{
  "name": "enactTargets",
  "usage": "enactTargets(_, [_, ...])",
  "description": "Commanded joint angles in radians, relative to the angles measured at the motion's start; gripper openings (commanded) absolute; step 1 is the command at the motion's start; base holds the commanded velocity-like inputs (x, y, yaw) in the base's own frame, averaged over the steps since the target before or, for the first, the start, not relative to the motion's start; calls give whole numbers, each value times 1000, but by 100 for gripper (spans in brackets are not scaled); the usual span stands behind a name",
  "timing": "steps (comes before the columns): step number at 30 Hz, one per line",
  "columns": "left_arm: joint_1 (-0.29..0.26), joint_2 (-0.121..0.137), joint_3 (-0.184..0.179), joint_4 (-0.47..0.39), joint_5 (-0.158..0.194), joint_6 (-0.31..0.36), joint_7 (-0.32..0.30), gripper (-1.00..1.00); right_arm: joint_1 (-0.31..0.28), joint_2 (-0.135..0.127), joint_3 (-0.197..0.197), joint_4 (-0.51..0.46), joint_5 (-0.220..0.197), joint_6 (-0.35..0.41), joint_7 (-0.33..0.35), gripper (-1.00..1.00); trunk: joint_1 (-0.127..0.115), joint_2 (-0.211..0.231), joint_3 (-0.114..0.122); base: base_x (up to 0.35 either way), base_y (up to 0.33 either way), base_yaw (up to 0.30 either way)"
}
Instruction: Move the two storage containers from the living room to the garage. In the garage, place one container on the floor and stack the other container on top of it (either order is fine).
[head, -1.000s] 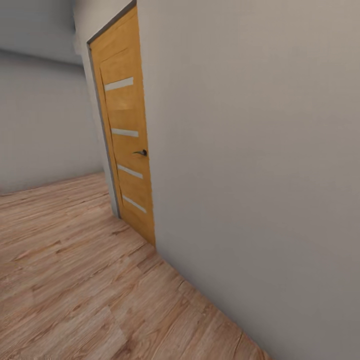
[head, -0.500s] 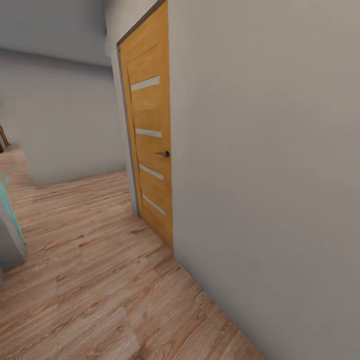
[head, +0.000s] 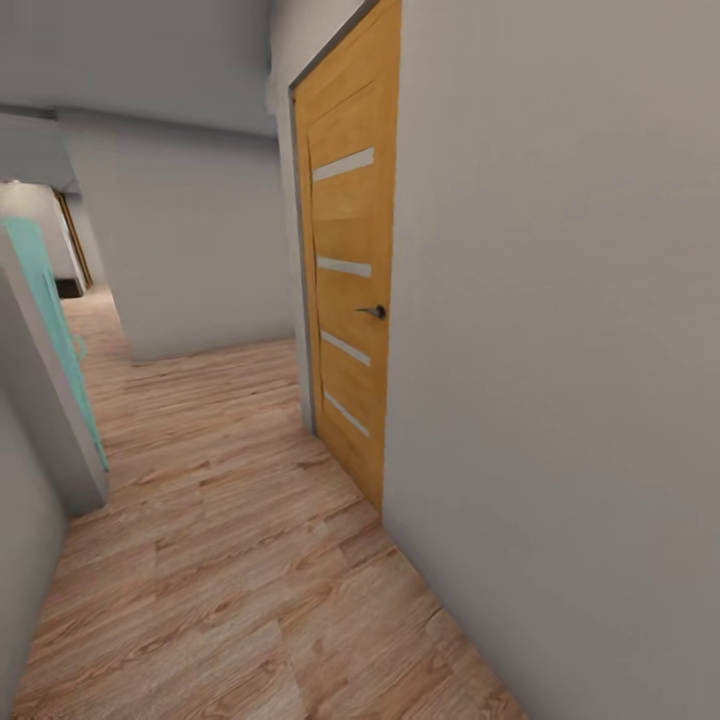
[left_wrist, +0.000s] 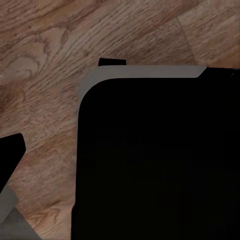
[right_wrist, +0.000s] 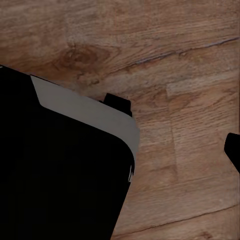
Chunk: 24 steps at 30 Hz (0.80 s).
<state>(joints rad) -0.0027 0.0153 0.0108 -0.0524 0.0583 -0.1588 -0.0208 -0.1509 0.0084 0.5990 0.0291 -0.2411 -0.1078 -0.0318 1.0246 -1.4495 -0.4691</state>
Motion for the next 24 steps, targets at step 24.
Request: enactTargets(24, [0, 0, 1, -1, 6, -2, -2, 100, -1, 1, 8, 3, -9, -6, -2, 100, 0, 0, -1, 194, 0, 270])
